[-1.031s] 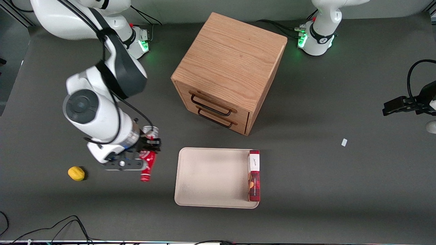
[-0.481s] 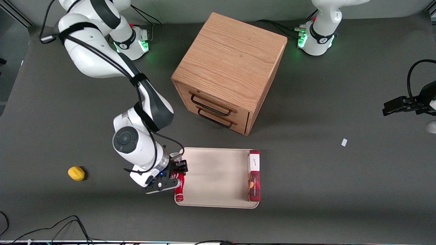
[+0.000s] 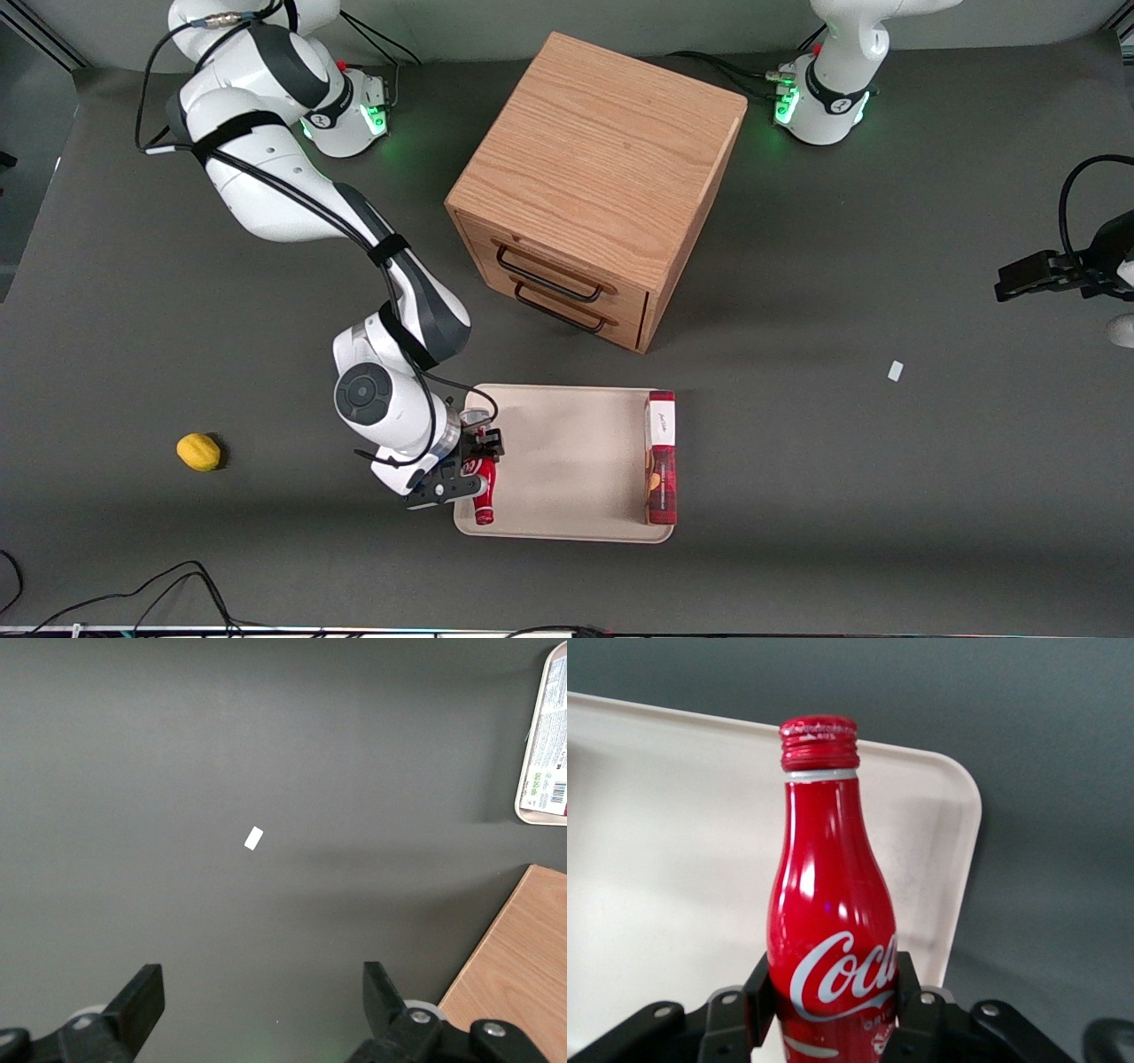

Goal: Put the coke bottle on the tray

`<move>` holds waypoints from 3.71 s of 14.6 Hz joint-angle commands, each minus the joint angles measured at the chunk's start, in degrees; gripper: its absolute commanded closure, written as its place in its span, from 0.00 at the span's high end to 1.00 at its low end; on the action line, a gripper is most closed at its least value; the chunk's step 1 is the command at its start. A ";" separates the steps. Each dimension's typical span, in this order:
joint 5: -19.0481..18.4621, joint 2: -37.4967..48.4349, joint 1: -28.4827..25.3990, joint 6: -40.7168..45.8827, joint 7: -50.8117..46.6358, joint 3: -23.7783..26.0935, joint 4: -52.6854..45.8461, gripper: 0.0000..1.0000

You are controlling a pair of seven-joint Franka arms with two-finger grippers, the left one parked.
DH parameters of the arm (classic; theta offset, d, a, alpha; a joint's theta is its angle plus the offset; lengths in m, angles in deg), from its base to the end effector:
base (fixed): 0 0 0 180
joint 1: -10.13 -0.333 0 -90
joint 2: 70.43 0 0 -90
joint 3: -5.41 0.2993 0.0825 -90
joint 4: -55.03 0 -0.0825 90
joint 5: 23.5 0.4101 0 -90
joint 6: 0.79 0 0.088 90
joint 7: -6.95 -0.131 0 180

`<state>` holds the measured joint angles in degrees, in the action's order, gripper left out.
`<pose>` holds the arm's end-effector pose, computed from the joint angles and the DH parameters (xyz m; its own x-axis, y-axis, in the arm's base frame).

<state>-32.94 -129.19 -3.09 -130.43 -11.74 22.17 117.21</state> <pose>0.7324 0.3311 0.1805 0.9829 0.1189 0.1403 0.1409 -0.9772 -0.1586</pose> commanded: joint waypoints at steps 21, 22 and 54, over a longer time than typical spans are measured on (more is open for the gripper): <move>-1.10 3.98 0.73 -2.28 -5.49 -0.15 1.96 1.00; -1.19 6.52 1.52 -1.23 -4.97 -0.24 3.72 1.00; 11.56 74.58 5.48 32.09 14.02 -20.98 48.30 1.00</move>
<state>-22.35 -53.45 3.09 -99.64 1.63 1.97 167.43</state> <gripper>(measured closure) 0.000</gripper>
